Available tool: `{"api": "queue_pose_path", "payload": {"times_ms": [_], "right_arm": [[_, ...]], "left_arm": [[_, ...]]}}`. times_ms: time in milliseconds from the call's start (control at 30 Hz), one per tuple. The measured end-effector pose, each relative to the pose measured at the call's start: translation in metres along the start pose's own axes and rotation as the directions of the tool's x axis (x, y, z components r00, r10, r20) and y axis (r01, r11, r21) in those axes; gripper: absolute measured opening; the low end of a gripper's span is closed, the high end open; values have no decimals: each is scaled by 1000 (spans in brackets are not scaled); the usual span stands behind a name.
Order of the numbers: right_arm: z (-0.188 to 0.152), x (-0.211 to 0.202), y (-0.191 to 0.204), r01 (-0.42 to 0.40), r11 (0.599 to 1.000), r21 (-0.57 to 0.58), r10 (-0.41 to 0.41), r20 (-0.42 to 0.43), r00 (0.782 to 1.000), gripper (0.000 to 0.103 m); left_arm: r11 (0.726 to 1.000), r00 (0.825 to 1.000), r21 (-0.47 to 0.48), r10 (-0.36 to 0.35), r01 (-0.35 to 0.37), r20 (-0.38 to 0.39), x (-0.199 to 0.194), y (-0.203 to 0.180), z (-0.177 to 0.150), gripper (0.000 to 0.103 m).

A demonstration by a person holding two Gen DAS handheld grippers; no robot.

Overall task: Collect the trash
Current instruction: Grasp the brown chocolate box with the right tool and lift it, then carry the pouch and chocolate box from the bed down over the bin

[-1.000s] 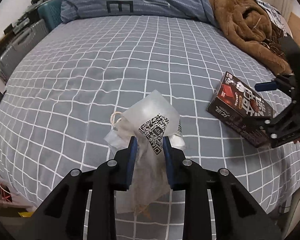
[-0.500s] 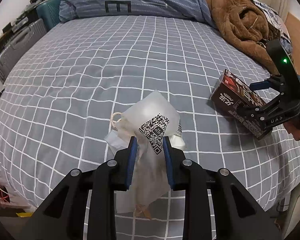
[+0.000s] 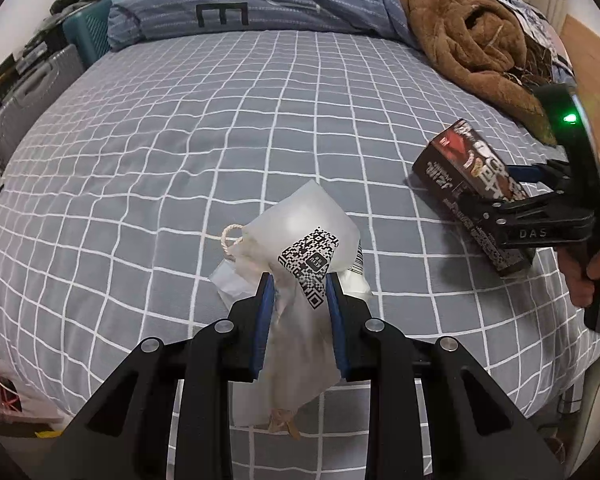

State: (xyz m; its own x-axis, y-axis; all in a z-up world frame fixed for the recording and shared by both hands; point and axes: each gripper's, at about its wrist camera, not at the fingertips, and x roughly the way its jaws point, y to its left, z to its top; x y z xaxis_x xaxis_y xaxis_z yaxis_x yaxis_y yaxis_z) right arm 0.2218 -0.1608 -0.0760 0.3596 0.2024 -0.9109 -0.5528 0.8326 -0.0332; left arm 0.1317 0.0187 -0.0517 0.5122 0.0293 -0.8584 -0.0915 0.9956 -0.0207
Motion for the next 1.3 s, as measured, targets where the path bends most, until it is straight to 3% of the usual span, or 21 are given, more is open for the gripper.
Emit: {"api": "queue_pose_path", "payload": {"times_ms": [200,600,933,1300], "right_arm": [[-14,-31,-7,40,995,93,-43,28,999,92],[-8,-36,-23,90,981,173,-107,95,990,92],[-9,-36,-6,157,976,149,-176,123,977,93],[-26,-42,-3,132,970,202,-157,113,981,92]], "left_arm": [[1000,1000,10,-18,18,7,-4,-11,-2,26],[999,999,22,-29,28,29,-29,-27,-9,26],[999,997,14,-49,49,52,-58,-32,-29,26],[998,997,9,-62,62,49,-78,-36,-52,26]]}}
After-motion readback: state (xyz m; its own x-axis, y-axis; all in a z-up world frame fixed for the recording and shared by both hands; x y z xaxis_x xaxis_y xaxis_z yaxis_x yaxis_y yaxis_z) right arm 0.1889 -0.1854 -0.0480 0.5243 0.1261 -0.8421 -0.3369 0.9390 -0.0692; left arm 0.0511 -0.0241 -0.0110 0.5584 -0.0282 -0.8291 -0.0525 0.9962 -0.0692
